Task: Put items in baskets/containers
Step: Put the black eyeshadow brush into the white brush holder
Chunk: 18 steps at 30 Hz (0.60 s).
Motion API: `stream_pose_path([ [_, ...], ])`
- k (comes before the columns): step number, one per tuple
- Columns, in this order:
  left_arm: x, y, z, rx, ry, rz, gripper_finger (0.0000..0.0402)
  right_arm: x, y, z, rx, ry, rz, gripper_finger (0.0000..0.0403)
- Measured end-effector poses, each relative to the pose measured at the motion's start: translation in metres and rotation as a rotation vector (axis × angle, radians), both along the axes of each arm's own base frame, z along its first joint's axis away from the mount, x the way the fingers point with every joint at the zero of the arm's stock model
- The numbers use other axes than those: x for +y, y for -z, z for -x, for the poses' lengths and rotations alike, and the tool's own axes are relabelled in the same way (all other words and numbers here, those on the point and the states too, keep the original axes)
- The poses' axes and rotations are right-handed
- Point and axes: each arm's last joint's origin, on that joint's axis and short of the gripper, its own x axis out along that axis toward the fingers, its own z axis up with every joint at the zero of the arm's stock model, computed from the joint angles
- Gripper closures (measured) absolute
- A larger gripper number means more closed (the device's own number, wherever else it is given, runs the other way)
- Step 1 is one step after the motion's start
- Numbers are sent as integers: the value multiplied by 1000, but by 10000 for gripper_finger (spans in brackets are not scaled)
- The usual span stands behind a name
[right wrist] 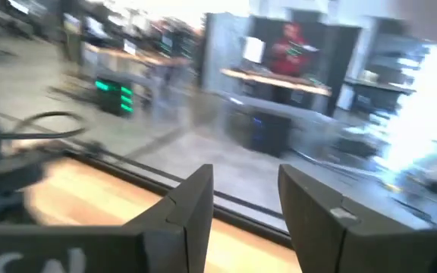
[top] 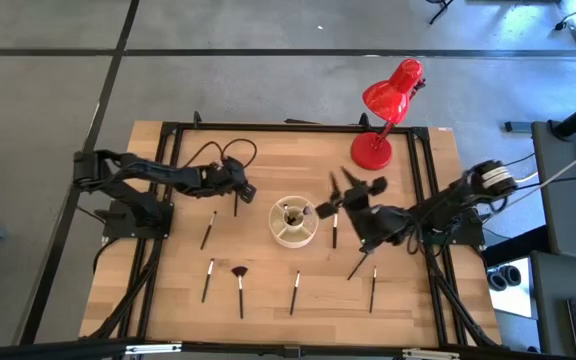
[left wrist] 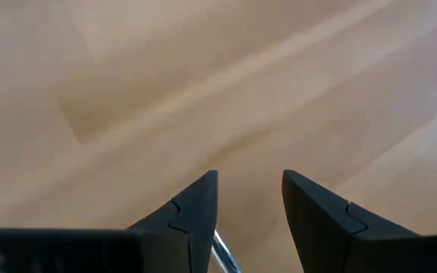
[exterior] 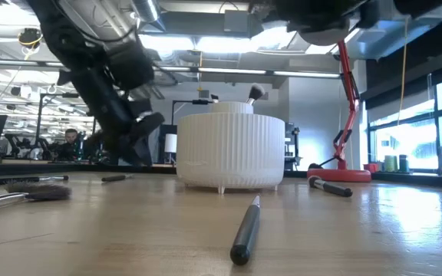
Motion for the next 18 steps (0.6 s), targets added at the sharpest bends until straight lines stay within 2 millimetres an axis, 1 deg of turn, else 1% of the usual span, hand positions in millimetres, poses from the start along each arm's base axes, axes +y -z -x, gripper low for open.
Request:
stream_pose_path([
  [3, 5, 9, 1, -14, -25, 109, 258, 4, -9, 12, 4, -19, -4, 254],
  [6, 9, 12, 1, -14, -46, 134, 258, 5, -15, 17, -7, -34, -7, 254],
  [10, 10, 11, 1, -8, -40, 129, 258, 5, -16, 18, 22, -35, 5, 254],
  [13, 11, 1, -4, -10, 3, 110, 258, 5, -13, 16, 45, -31, 15, 254],
  [16, 13, -23, -17, -88, 67, 50, 258, 2, -9, 12, 116, -17, 44, 254],
  [18, 11, -35, -21, -89, 112, 16, 258, -1, -4, 9, 145, -3, 55, 254],
])
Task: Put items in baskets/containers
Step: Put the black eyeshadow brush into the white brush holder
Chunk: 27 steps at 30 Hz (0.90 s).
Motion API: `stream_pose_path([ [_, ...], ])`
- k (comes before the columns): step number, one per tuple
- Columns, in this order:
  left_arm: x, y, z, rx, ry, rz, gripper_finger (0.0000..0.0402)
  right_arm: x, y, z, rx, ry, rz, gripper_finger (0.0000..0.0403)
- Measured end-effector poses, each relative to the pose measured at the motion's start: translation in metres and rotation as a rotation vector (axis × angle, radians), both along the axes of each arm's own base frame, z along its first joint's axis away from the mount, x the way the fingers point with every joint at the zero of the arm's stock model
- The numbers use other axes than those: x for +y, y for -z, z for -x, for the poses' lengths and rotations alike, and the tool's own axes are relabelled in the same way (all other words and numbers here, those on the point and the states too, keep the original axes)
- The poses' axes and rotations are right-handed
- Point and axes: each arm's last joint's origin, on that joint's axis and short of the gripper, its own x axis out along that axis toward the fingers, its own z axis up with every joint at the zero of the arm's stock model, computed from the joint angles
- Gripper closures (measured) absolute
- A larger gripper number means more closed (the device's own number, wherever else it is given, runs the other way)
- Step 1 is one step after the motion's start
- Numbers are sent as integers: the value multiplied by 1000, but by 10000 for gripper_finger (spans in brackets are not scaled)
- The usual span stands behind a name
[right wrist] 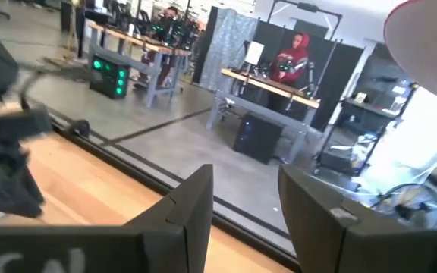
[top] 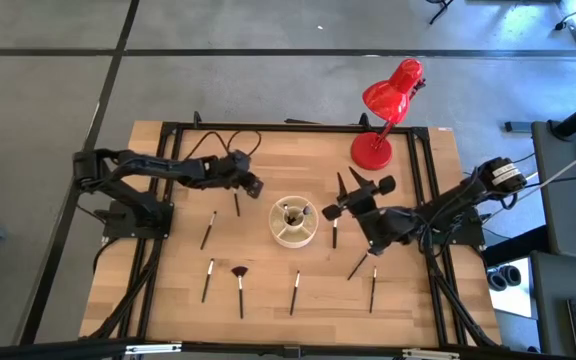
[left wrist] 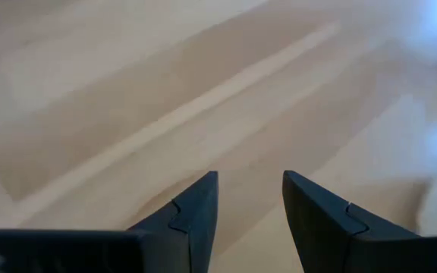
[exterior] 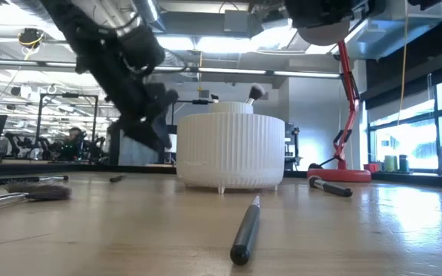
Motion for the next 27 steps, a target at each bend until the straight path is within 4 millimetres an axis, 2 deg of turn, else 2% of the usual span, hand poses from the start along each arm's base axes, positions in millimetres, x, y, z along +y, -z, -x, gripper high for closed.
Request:
stream_pose_path([
  [4, -4, -20, -4, -25, 58, -72, 258, -5, 12, -7, 11, -68, 21, 254],
  [8, -9, -23, 2, 32, 59, -103, 258, -10, 25, -17, -35, -327, -42, 254],
  [11, -13, -21, 10, 108, 28, -91, 258, -25, 31, -18, -90, -504, -220, 253],
  [14, -15, -16, 18, 197, -35, -65, 258, -46, 33, -13, -102, -600, -491, 253],
  [18, -17, -11, 26, 252, -120, -18, 258, -62, 34, 2, -103, -537, -679, 253],
  [22, -17, -10, 27, 238, -181, 18, 258, -65, 34, 14, -96, -449, -721, 253],
  [27, -18, 7, 23, 285, -243, 57, 259, -69, 36, 20, -83, -392, -732, 253],
])
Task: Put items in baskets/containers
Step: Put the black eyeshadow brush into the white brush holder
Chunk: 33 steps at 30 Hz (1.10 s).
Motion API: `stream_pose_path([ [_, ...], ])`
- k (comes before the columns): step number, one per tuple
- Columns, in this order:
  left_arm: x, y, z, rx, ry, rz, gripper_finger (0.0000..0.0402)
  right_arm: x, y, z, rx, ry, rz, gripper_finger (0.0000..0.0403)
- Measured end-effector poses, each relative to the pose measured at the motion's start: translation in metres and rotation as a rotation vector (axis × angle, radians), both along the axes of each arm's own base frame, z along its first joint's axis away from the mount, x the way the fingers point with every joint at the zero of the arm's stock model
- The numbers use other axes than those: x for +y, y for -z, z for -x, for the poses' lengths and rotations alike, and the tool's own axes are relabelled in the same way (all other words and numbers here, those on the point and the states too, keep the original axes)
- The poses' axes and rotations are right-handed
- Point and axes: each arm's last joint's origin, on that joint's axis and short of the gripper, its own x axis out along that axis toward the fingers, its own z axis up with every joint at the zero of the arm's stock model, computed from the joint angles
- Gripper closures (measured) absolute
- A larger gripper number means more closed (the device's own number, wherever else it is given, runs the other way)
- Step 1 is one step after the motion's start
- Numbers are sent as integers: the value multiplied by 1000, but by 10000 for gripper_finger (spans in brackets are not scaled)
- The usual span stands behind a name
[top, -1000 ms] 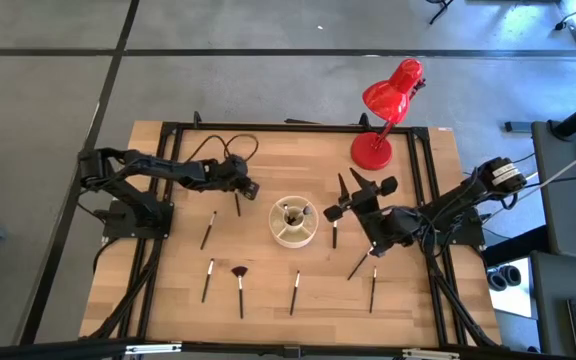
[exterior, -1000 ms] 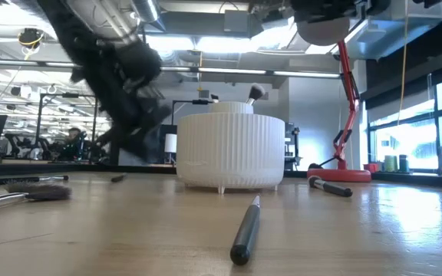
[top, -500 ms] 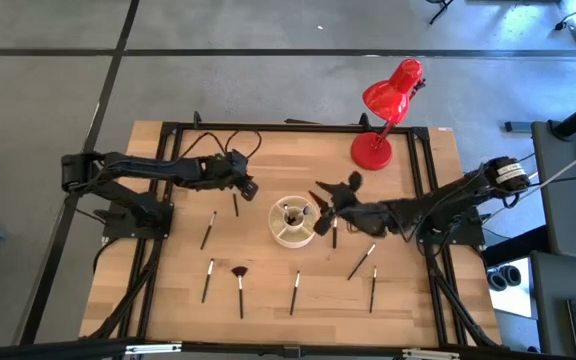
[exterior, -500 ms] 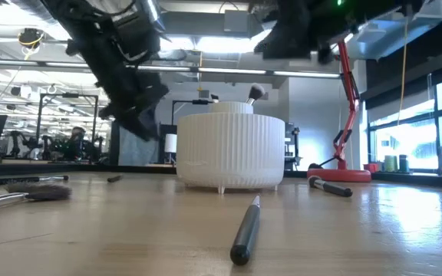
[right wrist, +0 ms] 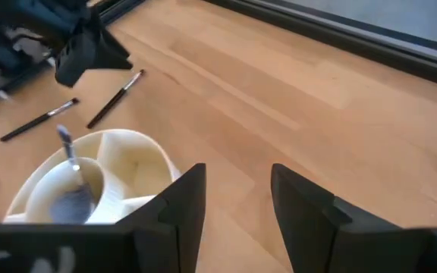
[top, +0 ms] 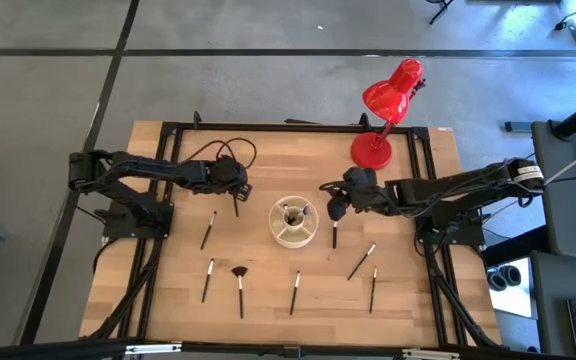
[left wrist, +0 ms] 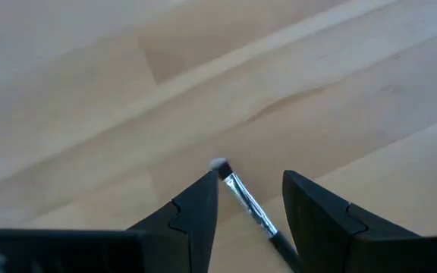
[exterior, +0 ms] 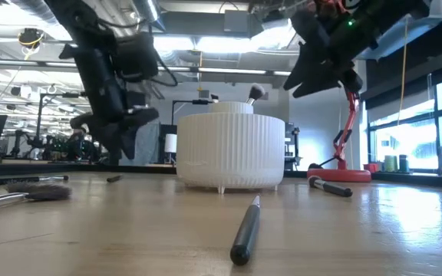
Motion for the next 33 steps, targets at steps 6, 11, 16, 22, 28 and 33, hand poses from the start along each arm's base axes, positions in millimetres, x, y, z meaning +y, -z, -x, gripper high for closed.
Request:
stream_pose_path([
  [6, 0, 25, -5, 80, -43, 56, 258, -4, 2, 1, 27, 18, 9, 253],
  [11, 0, 32, -7, 104, -44, 78, 264, -5, 3, 2, 46, 17, 14, 253],
  [16, 0, 33, -7, 116, -17, 89, 314, -5, 3, 2, 47, 19, 20, 253],
  [22, 0, 34, -7, 135, 20, 85, 388, -5, 2, 3, 47, 29, 29, 253],
  [28, 0, 34, -7, 153, 45, 59, 376, -5, 2, 2, 48, 28, 31, 253],
  [33, -1, 25, -8, 95, 70, 36, 380, -5, 2, 3, 54, 25, 43, 253],
])
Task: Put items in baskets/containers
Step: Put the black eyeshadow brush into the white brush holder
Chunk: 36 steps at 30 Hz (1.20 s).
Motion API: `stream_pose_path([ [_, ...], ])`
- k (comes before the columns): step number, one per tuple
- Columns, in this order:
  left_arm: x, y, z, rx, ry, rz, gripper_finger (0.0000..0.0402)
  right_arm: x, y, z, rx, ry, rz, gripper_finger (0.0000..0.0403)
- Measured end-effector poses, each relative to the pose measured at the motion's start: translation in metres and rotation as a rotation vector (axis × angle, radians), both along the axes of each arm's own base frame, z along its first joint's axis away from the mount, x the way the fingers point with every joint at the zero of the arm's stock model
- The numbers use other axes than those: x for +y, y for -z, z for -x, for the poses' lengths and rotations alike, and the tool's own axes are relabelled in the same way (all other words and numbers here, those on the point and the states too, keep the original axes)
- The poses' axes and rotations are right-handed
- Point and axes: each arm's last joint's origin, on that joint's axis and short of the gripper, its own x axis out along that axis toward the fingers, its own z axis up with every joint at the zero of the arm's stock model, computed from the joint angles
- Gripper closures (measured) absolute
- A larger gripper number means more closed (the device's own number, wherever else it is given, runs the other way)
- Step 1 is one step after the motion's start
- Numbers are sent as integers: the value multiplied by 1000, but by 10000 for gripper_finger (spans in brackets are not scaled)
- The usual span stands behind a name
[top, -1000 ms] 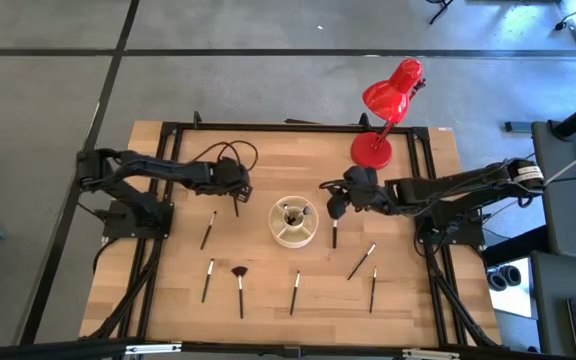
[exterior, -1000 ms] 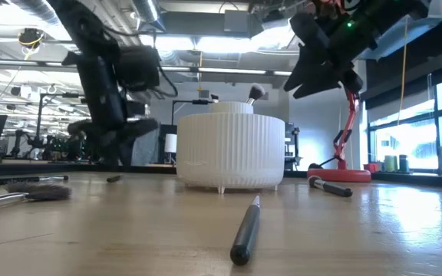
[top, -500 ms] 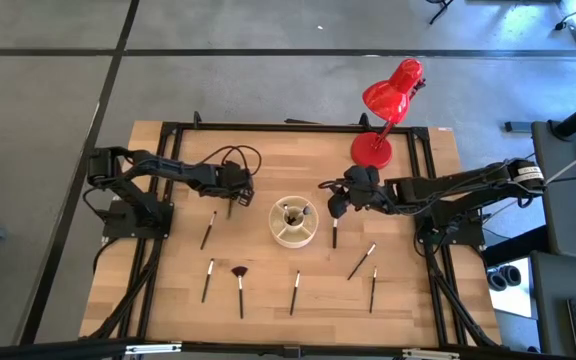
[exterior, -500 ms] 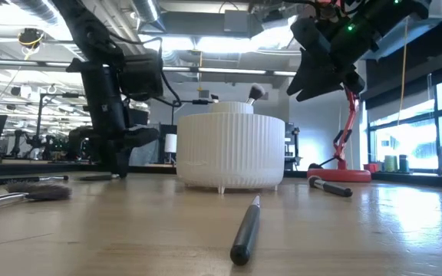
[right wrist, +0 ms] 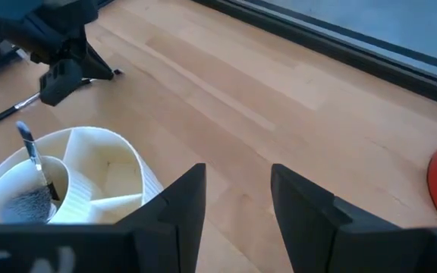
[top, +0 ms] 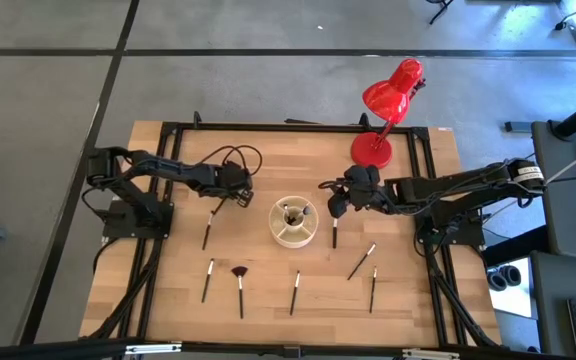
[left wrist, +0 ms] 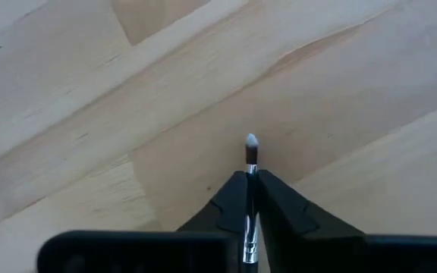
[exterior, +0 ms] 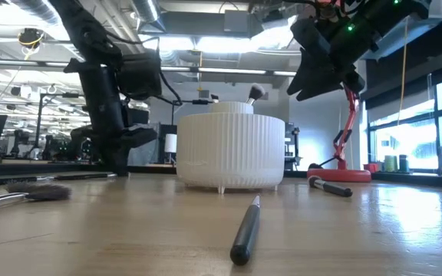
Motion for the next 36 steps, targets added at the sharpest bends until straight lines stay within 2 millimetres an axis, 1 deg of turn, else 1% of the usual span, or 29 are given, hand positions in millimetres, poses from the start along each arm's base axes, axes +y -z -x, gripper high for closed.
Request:
stream_pose_path([
  [5, -4, -34, -5, -189, 36, -135, 383, -2, -1, 1, 1, 47, 48, 253],
  [7, -9, -49, -7, -267, 55, -213, 383, -2, -1, 1, 1, 64, 64, 253],
  [10, -20, -71, -12, -401, 81, -341, 383, -3, -1, 2, 5, 85, 83, 253],
  [12, -31, -82, -20, -498, 114, -412, 383, -3, -1, 2, 9, 102, 100, 253],
  [15, -47, -96, -35, -636, 216, -508, 383, -4, -1, 3, 22, 116, 131, 253],
  [18, -60, -104, -48, -727, 318, -601, 383, -4, -1, 3, 24, 127, 140, 253],
  [20, -65, -110, -55, -797, 352, -669, 383, -4, -1, 3, 26, 126, 142, 253],
  [22, -68, -111, -60, -827, 379, -724, 382, -4, -1, 3, 26, 125, 143, 253],
  [26, -68, -105, -73, -948, 416, -755, 382, -4, -1, 4, 34, 121, 148, 253],
  [30, -69, -88, -87, -1051, 477, -716, 382, -4, -1, 4, 45, 114, 157, 253],
  [33, -71, -76, -95, -1097, 516, -700, 382, -4, 0, 4, 56, 113, 159, 253],
  [36, -76, -71, -97, -1155, 529, -676, 382, -4, 0, 5, 60, 113, 159, 253],
])
